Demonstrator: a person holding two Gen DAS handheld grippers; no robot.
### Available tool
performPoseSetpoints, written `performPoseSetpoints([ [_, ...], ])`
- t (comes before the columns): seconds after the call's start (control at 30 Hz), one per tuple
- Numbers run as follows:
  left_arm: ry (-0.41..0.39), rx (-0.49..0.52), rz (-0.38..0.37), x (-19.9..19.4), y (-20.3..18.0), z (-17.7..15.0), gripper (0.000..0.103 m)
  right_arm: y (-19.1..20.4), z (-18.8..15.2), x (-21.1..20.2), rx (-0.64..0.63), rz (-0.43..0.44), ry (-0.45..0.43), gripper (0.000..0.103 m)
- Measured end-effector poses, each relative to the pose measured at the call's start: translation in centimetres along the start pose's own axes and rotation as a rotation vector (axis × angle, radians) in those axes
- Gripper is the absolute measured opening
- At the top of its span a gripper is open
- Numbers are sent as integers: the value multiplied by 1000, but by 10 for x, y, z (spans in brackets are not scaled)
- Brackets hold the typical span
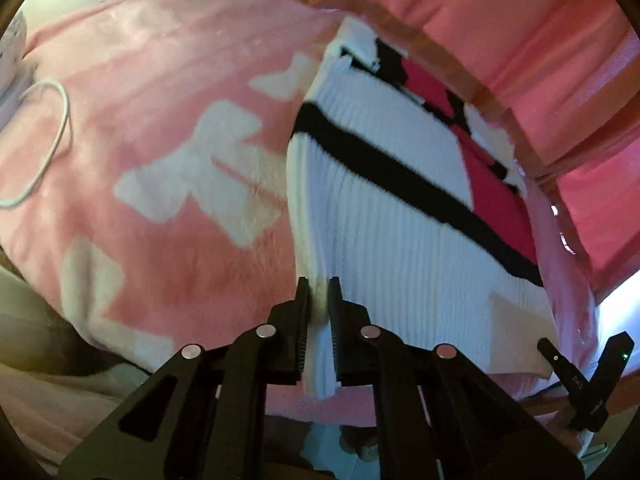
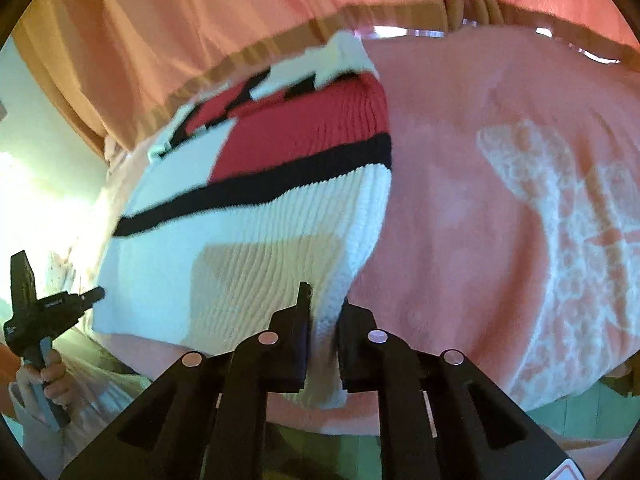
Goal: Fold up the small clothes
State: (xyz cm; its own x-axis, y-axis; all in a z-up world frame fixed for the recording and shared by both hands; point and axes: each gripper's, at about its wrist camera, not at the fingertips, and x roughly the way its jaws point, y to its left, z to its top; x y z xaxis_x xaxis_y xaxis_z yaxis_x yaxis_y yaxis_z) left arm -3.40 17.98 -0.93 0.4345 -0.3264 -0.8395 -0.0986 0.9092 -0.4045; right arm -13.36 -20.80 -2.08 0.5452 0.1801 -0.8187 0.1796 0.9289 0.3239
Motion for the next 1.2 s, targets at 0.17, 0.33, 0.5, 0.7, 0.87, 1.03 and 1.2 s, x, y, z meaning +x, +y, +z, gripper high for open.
performPoseSetpoints([
  [0.17, -5, -20, 24, 9, -3, -5, 70, -8, -1, 14, 40, 0, 58, 29],
  [0.33, 0, 22, -3, 17, -16, -3, 56, -8, -1, 25, 69, 24, 59, 14],
  [0.5, 22, 23, -81, 5, -20, -4, 6, -2, 0, -2, 93, 105, -10, 10],
  [0.7, -16, 72, -165, -79, -9, -41, 5, 3, -37, -89, 37, 141, -76, 9],
  [0.87, 53, 75, -194, -121, 9, -98, 5, -10, -89, -136, 34, 126, -14, 9],
  [1.03, 54, 91, -212, -157, 8, -133, 6, -6, -122, -177, -5, 126, 18, 9],
  [1.2, -108, 234, -226, -183, -39, -67, 6, 7, -42, -202, -92, 175, -167, 9],
])
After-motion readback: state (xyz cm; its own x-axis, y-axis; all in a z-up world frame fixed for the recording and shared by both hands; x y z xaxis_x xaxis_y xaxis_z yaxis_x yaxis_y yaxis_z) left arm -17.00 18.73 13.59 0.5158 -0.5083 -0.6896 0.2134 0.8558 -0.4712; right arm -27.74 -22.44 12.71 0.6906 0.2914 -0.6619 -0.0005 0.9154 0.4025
